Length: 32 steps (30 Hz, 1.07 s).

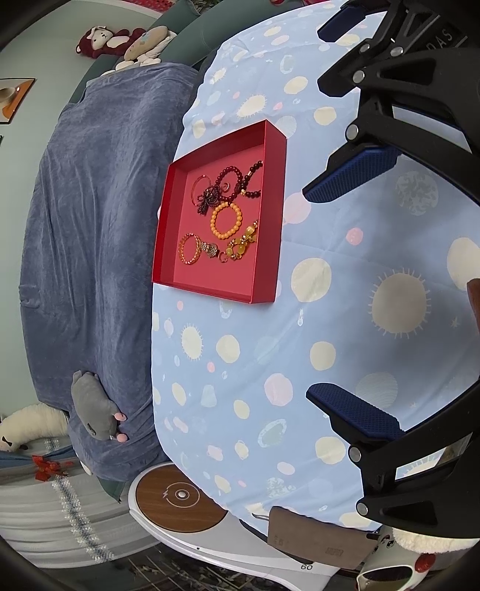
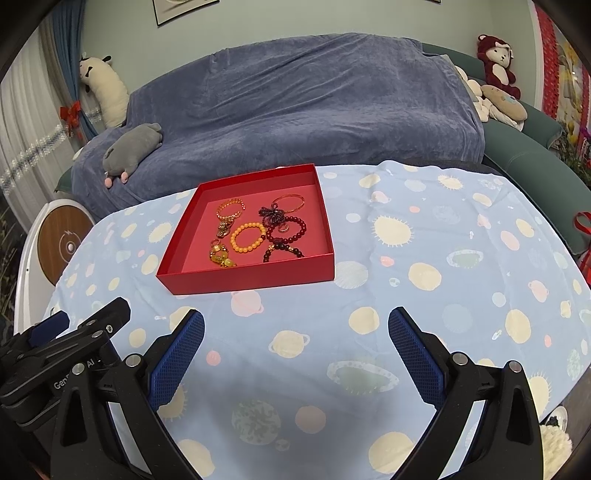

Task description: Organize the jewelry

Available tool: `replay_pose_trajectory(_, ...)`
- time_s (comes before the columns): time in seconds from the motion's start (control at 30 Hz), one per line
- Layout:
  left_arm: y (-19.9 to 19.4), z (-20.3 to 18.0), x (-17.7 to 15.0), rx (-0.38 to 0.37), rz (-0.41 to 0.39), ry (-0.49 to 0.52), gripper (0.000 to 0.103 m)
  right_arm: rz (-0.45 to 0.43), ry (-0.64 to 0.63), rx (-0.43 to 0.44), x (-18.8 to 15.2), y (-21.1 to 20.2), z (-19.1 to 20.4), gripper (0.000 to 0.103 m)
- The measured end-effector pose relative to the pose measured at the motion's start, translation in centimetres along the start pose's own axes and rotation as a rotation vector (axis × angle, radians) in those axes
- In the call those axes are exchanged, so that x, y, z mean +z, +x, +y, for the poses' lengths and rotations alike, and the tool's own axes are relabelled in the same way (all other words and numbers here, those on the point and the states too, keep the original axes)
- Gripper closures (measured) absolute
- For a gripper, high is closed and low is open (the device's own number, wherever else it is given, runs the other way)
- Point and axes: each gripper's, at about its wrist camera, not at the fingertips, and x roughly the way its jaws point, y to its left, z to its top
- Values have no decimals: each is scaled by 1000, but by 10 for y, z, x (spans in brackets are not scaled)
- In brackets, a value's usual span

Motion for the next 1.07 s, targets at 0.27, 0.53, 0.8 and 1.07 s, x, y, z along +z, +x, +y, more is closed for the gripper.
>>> replay_pose_trajectory(0.27,0,-1,3,8,-4,-2,9,1,0,1,0,0,0,7)
replay_pose_trajectory(0.53,7,0,0,17,8,-4,9,7,-12,-3,-2,2,1,7)
replay_pose_trajectory(0.8,11,-2,-2,22,10,10,9,18,-16,-6,-7,7,2,7)
replay_pose_trajectory(1.07,17,-2,-3,19,25,7,9,20,-22,-11,-9,8,2,7)
